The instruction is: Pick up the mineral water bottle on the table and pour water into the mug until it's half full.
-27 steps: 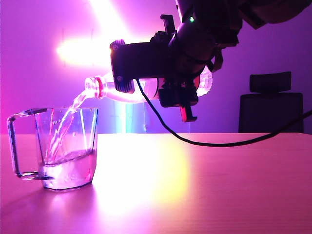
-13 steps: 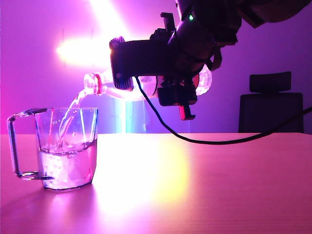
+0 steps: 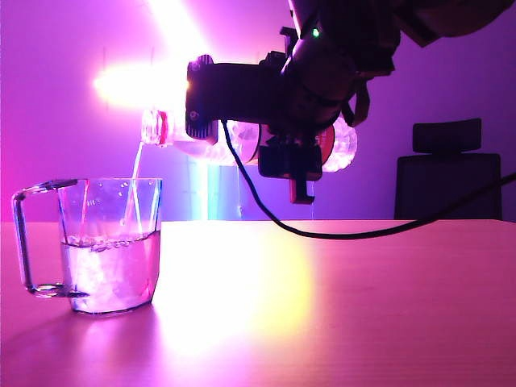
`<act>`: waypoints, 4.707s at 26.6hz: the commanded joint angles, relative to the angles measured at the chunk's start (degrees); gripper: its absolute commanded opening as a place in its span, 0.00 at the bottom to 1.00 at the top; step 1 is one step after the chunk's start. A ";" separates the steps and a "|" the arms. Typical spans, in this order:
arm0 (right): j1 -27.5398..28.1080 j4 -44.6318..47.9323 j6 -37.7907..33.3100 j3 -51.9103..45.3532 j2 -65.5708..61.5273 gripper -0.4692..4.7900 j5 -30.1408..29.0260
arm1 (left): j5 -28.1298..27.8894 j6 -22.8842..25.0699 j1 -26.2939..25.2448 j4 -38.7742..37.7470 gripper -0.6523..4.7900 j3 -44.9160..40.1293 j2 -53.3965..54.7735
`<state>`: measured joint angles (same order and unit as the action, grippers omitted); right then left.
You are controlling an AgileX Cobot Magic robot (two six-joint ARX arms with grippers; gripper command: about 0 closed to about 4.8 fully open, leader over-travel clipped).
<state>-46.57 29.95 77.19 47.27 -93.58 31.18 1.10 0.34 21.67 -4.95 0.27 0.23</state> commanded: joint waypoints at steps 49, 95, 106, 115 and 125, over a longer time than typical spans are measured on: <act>7.74 27.74 -86.29 -32.46 9.44 0.59 -12.31 | 0.20 -0.15 -6.36 0.76 0.12 0.24 0.09; -22.27 18.82 -77.11 -46.95 57.48 0.18 19.08 | 0.24 -0.15 -17.94 0.74 0.12 0.24 0.11; -22.36 5.22 -74.12 -47.06 72.57 0.17 19.28 | 0.22 -0.15 -20.90 0.74 0.12 0.24 0.09; -22.36 0.24 -74.12 -47.06 76.35 0.17 19.06 | 0.20 -0.15 -20.90 0.76 0.12 0.24 0.09; -22.36 0.15 -74.12 -47.04 76.35 0.17 19.06 | 0.20 -0.15 -20.90 0.76 0.12 0.24 0.11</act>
<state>-68.84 29.47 2.87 0.30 -17.26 50.48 1.10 0.34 0.73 -4.95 0.30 0.21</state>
